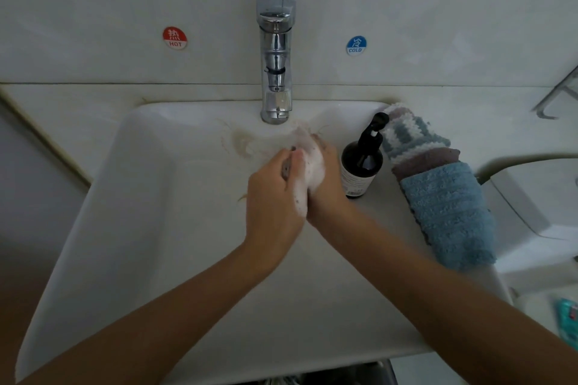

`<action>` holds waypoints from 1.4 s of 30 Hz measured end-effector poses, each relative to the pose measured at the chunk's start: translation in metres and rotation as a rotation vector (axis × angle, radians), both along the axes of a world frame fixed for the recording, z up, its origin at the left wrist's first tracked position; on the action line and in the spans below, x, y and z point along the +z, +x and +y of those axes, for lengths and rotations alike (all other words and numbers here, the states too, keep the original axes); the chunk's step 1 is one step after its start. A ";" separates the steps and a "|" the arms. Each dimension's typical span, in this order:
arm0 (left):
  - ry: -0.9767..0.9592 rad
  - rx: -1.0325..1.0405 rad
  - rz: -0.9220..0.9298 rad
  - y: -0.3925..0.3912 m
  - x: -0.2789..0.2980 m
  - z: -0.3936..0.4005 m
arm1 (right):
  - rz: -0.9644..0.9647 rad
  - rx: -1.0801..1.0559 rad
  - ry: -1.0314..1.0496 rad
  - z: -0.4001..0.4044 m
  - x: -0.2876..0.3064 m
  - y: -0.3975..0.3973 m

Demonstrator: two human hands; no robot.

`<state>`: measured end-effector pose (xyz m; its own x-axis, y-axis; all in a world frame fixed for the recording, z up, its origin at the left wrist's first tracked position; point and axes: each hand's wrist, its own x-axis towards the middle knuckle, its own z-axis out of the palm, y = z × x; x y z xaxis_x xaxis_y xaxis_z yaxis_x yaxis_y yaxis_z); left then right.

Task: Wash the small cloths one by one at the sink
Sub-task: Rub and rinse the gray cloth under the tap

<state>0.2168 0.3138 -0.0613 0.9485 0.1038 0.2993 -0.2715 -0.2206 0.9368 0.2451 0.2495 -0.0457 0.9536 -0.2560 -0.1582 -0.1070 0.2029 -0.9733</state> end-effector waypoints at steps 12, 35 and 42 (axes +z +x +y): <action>0.003 0.089 0.013 0.016 0.002 0.006 | 0.005 0.065 -0.122 0.010 0.003 -0.010; 0.227 -0.371 0.321 0.048 0.024 0.065 | -0.097 0.126 -0.209 -0.030 0.014 0.001; 0.204 -0.378 0.325 0.055 0.030 0.081 | -0.051 0.105 -0.371 -0.038 0.005 0.008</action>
<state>0.2718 0.3953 -0.0314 0.9555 -0.2926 -0.0372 -0.0709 -0.3501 0.9340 0.2534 0.2115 -0.0409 0.9819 -0.1878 -0.0248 -0.0580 -0.1736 -0.9831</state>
